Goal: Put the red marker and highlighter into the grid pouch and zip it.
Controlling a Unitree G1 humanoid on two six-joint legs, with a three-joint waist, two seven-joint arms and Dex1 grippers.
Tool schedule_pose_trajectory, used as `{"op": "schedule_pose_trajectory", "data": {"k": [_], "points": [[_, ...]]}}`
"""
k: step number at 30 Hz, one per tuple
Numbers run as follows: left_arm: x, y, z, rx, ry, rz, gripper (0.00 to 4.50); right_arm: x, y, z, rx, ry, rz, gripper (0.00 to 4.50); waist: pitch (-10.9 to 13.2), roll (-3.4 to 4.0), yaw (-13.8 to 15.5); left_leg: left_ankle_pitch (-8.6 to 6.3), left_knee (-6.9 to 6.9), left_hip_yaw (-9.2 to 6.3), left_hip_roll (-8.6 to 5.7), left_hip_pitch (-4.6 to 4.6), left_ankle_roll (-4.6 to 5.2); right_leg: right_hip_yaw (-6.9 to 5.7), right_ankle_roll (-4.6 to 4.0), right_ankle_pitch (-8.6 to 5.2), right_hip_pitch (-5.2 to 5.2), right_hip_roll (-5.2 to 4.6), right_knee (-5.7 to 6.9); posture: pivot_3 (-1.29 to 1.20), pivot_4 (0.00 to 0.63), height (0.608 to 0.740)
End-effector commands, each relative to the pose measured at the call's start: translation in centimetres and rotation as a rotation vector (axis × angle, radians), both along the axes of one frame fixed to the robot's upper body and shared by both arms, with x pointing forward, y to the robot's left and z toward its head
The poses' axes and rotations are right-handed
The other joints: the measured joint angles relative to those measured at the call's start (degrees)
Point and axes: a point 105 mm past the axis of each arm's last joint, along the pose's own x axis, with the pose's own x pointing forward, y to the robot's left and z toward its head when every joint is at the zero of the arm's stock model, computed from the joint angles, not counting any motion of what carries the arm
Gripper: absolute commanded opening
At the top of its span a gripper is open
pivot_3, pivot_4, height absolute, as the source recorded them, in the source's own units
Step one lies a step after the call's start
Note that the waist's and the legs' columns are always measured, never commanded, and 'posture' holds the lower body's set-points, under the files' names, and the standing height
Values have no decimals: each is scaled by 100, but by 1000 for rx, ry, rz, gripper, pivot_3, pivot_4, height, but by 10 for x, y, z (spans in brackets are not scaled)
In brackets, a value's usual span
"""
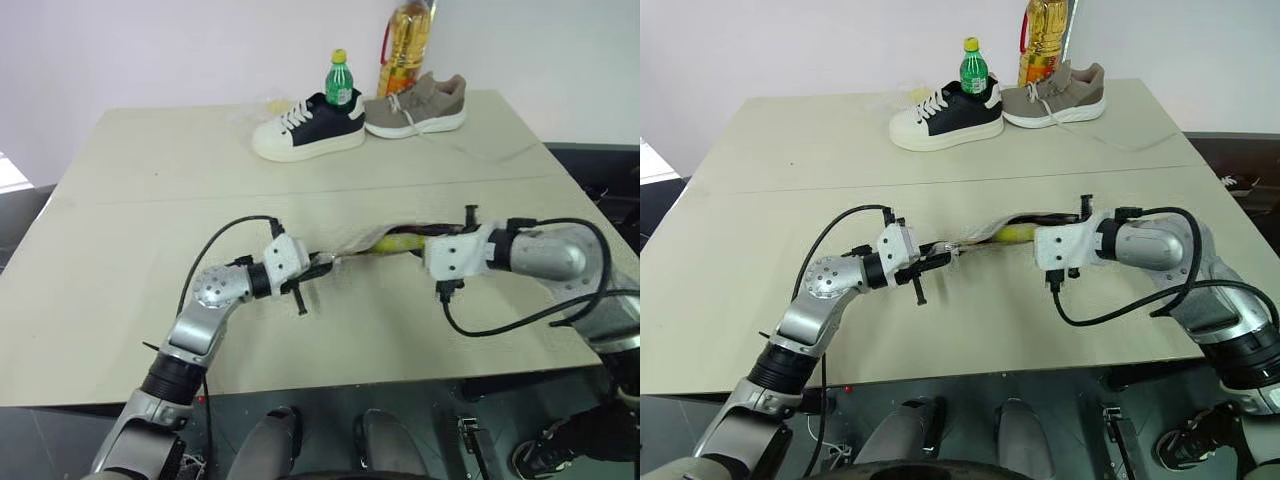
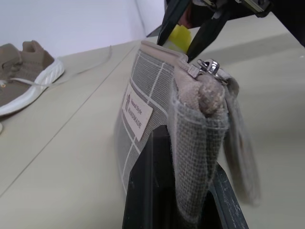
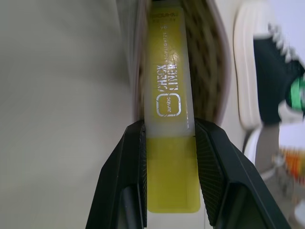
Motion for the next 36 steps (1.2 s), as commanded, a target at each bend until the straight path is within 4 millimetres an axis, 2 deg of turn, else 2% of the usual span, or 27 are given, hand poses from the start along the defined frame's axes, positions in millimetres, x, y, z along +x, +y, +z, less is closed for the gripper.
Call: {"op": "schedule_pose_trajectory", "data": {"k": [1, 3, 7, 12, 15, 19, 24, 30, 33, 36], "points": [[-5, -8, 15, -32, -54, -50, 0, -2, 11, 12, 31, -30, 34, 1346, 0, 0, 16, 0, 1, 0, -1, 0, 0, 0, 0, 0, 1, -1, 0, 0, 150, 740], [-3, -8, 15, -36, -52, -47, 0, -1, 10, 15, 66, -17, 11, 2268, 0, 0, 17, 0, 1, -1, -2, 0, 0, 0, 0, 0, 0, -3, -1, 0, 150, 740], [5, -4, 15, -102, 7, 14, 0, 4, 4, 44, 278, -26, -73, 4213, 0, -1, 18, 0, 1, -2, -2, -1, 0, 0, 0, 0, 0, -3, -1, 0, 150, 740], [18, -5, 24, -242, 71, 101, 0, 4, -8, 85, 673, 80, -155, 4213, 0, -1, 21, 0, 1, -6, -2, -2, 0, 1, 0, 1, 0, -3, -1, 0, 150, 740], [28, -9, 33, -343, 109, 150, 0, -10, -10, 88, 854, 260, -156, 4213, -1, -4, 83, 0, 3, -8, -2, -3, 1, -1, -1, 1, 2, -3, -1, 0, 150, 740], [37, -18, 42, -443, 156, 171, 0, -13, -7, 73, 998, 424, -229, 4213, -3, -8, 126, -1, 4, -8, -2, -6, 2, -1, -1, 1, 1, -3, -2, 0, 150, 740], [38, -33, 44, -461, 165, 166, 0, -14, 31, 31, 1040, 564, -299, 4213, -4, -7, 106, -1, 4, -5, -4, -7, 2, -1, 0, 1, -6, -6, 2, 0, 150, 740], [34, -38, 42, -457, 166, 149, 0, -3, 64, 15, 1129, 605, -370, 4213, -4, -8, 111, 0, 5, -6, -3, -7, 1, -1, -1, 2, -8, 0, 6, 0, 150, 740], [32, -37, 40, -448, 163, 152, 0, -1, 77, 10, 1159, 638, -389, 3393, -5, -9, 109, 0, 5, -7, -4, -6, 1, -1, -1, 2, -8, 6, 7, 0, 150, 740], [33, -34, 39, -442, 158, 161, 0, -1, 76, 9, 1161, 640, -403, 1901, -6, -9, 118, 0, 4, -8, -4, -7, 0, -1, -1, 2, -9, 8, 7, 0, 150, 740]]}}
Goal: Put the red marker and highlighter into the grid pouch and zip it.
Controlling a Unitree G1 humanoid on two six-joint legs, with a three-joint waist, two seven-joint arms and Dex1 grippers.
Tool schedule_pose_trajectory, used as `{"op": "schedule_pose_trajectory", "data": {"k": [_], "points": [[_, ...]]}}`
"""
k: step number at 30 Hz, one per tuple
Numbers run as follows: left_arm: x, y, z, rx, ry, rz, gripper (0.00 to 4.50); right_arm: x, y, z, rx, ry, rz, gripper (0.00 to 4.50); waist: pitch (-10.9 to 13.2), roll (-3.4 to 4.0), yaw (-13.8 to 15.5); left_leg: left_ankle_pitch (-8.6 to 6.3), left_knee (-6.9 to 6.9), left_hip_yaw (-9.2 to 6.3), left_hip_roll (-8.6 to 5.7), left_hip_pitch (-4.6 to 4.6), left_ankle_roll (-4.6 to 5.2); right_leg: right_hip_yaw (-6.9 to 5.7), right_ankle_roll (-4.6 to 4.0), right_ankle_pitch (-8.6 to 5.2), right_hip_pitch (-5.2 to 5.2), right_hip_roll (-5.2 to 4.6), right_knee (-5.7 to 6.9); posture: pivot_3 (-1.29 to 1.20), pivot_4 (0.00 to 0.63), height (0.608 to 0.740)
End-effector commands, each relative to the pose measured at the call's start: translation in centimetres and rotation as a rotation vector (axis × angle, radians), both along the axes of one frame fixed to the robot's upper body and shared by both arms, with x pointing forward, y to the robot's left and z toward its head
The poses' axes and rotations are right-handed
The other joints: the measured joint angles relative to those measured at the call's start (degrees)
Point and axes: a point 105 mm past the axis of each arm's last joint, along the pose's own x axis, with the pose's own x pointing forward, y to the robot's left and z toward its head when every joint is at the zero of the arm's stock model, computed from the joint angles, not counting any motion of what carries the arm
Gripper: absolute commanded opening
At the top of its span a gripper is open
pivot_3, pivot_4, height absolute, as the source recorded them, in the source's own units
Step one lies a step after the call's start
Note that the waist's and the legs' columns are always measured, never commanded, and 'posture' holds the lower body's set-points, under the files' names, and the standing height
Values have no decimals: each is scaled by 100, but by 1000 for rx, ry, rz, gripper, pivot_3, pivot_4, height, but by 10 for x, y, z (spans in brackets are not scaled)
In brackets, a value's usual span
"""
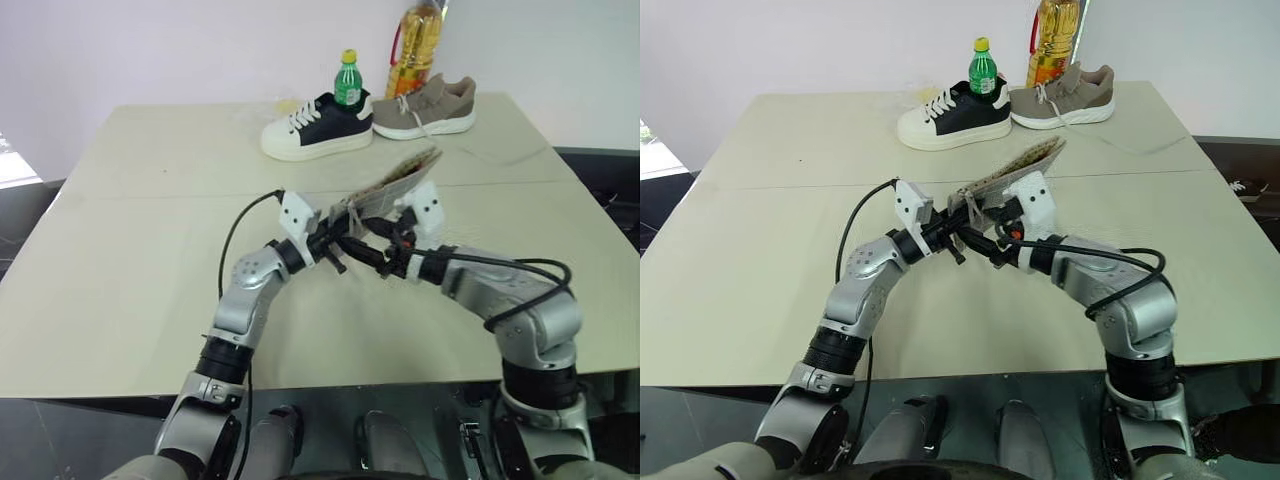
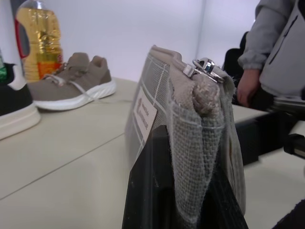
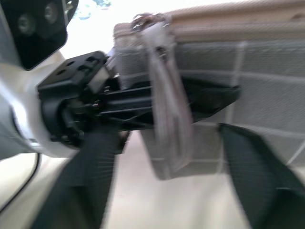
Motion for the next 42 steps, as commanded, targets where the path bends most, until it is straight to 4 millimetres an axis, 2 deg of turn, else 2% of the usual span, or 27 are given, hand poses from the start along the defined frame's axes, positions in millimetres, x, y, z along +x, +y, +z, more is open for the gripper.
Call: {"op": "schedule_pose_trajectory", "data": {"k": [1, 3, 4, 10, 15, 18, 20, 23, 28, 29, 31, 32, 35, 36, 37, 38, 42], "points": [[-5, -1, 16, -16, -71, -11, 0, 2, -3, 13, 2, -43, -26, 1441, 0, 0, 4, 0, 0, -1, -1, 0, 0, 0, 0, 0, 1, 0, 0, 0, 150, 740], [-5, 2, 15, -6, -74, -2, 0, 4, -11, 13, -18, -43, -43, 397, 0, 0, 6, 0, 1, -1, -2, 0, 0, 0, 0, 0, 1, 0, 0, 0, 150, 740], [-4, 5, 13, 0, -75, 5, 0, 6, -17, 14, -34, -48, -54, 62, 0, 0, 7, 0, 1, -1, -2, 0, 0, 0, 0, 0, 1, 0, 0, 0, 150, 740], [0, 17, 9, 28, -80, 33, 0, 11, -46, 20, -143, -90, -101, 62, 0, 0, -15, 0, -1, 1, 1, 0, 0, 0, 0, 0, 0, 2, 0, 0, 150, 740], [-1, 33, 3, 84, -89, 50, 0, 37, -113, 47, -292, -208, -313, 62, 0, 0, -8, 0, -1, 6, 0, 0, 1, 0, 0, 0, 1, 2, -2, 0, 150, 740], [-5, 39, -1, 107, -86, 44, 0, 51, -146, 64, -312, -254, -441, 62, 0, 0, -3, 0, -1, 7, 1, 0, 1, 0, 0, 0, 1, 2, -2, 0, 150, 740], [-11, 44, -5, 131, -81, 30, 0, 56, -167, 67, -354, -263, -510, 62, 0, 0, -4, 0, -3, 7, 1, 0, 1, 0, 0, 0, -1, 1, -2, 0, 150, 740], [-16, 46, -8, 157, -80, 13, 0, 58, -174, 61, -392, -255, -509, 62, 1, 1, -9, -1, -4, 8, 2, 0, 1, 1, 0, 0, 0, -8, -5, 0, 150, 740], [-21, 43, -9, 173, -79, -18, 0, 47, -157, 46, -422, -235, -364, 62, 1, 1, -4, -1, -4, 7, 3, -1, 1, 1, 0, 0, 0, -7, -5, 0, 150, 740], [-23, 42, -9, 174, -76, -38, 0, 42, -153, 40, -423, -215, -317, 304, 1, 1, 12, -1, -4, 7, 2, -1, 2, 1, 0, 0, 0, -7, -5, 0, 150, 740], [-29, 38, -11, 183, -60, -84, 669, 29, -149, 29, -427, -165, -227, 917, 1, 1, 13, -2, -3, 4, 1, -2, 3, 0, 0, 0, 4, -8, -9, 0, 150, 740], [-32, 37, -12, 194, -55, -103, 1033, 22, -148, 24, -433, -146, -190, 1412, 1, 1, 10, -2, -3, 5, 0, -3, 4, -1, 0, 0, 4, -7, -10, 0, 150, 740], [-38, 40, -16, 235, -48, -108, 2461, 4, -146, 13, -474, -117, -98, 2924, 1, 1, 4, -3, -2, 6, 1, -3, 5, -1, 0, 0, 3, -10, -10, 0, 150, 740], [-42, 45, -19, 249, -31, -106, 3202, -3, -147, 9, -487, -110, -68, 3661, 1, 1, -6, -3, -3, 6, 2, -2, 6, -1, 0, 0, 4, -11, -10, 0, 150, 740], [-46, 49, -22, 259, -13, -105, 3569, -8, -148, 6, -491, -100, -48, 4054, 1, 1, -12, -3, -3, 8, 4, -1, 6, 0, 0, 0, 3, -10, -10, 0, 150, 740], [-48, 52, -23, 264, -1, -105, 3569, -11, -149, 5, -490, -94, -37, 4054, 1, 2, -16, -3, -4, 9, 5, -1, 5, 1, -1, 0, 2, -9, -10, 0, 150, 740], [-60, 88, -42, 286, 137, 13, 3569, -13, -161, 1, -469, -104, -67, 4054, 0, 3, -40, -4, -5, 12, 12, 1, 6, 3, -1, -1, 2, -7, -10, 0, 150, 740]]}}
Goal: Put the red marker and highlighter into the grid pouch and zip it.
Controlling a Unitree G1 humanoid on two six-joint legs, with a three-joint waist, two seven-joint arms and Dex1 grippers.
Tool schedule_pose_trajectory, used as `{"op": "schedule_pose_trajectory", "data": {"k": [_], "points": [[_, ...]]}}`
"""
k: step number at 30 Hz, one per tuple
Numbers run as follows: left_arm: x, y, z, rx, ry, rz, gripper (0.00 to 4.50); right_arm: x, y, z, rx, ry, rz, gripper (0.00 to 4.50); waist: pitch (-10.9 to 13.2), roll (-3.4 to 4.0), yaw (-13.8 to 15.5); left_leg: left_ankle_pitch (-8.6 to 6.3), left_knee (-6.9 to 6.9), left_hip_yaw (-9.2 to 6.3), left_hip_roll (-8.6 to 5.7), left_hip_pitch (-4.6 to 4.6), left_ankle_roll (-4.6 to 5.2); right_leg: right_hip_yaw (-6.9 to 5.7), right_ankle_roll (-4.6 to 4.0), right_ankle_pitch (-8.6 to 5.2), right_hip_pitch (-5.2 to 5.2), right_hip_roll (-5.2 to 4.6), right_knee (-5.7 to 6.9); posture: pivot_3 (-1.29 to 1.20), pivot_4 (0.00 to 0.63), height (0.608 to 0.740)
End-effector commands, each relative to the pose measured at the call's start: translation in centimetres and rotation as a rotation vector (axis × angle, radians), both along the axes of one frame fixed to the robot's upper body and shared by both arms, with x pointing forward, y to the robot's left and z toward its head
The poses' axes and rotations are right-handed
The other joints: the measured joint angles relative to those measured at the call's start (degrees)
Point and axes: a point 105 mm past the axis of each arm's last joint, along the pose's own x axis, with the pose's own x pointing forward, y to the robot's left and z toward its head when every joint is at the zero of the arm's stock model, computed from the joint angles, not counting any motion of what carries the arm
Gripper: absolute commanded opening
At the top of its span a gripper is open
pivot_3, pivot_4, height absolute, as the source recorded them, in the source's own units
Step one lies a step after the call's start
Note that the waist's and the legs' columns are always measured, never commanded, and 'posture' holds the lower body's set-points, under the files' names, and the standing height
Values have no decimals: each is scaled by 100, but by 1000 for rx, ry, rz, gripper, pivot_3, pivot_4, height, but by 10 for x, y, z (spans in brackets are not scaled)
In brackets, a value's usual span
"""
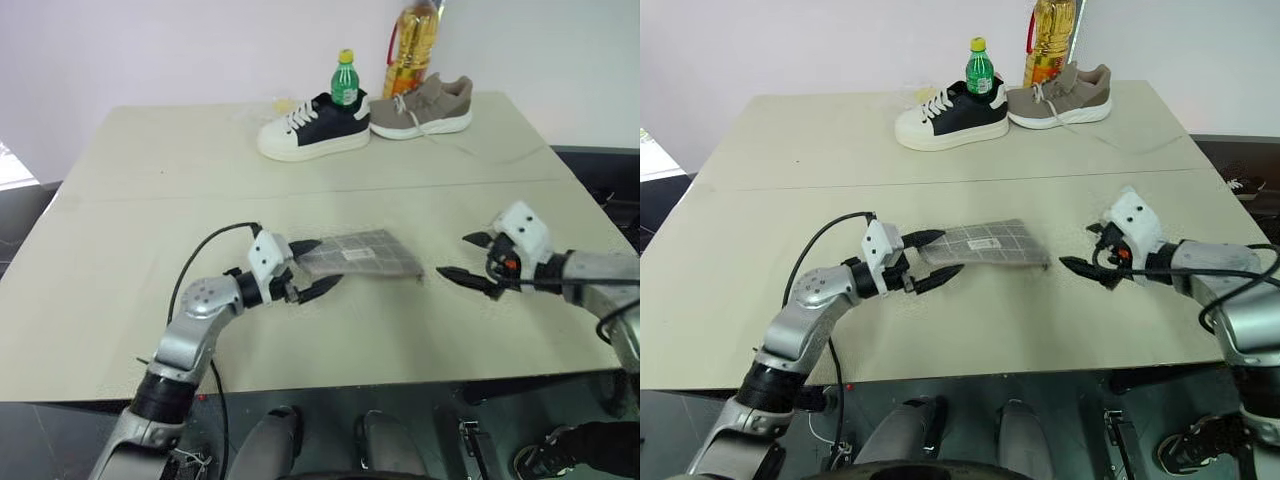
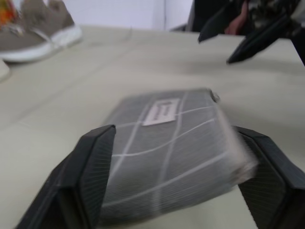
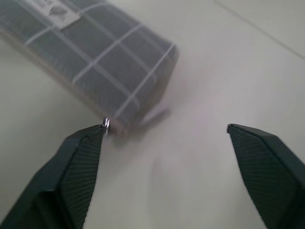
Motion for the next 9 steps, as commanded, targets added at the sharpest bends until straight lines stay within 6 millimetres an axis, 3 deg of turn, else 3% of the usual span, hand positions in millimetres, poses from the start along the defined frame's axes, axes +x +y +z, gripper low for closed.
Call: {"op": "schedule_pose_trajectory", "data": {"k": [1, 5, 9], "points": [[-3, 30, 0, -5, 37, 140, 3569, 6, -8, 18, 11, -127, -18, 4054, 1, 1, 1, 0, 0, 0, 2, 1, 0, 4, 0, 0, 0, 1, 0, 0, 150, 740], [-3, 83, -14, -17, 75, 423, 3569, 18, -23, 13, 106, -179, -114, 4054, -1, -3, 40, -1, 1, 1, 4, 1, -1, 6, -18, -8, 3, 0, -4, 0, 150, 740], [-5, 112, -20, -11, 74, 568, 3569, 21, -25, 2, 132, -168, -133, 4054, 1, 0, 78, -1, 2, 2, 1, -2, -1, 6, -21, -10, 3, -6, -6, 0, 150, 740]]}}
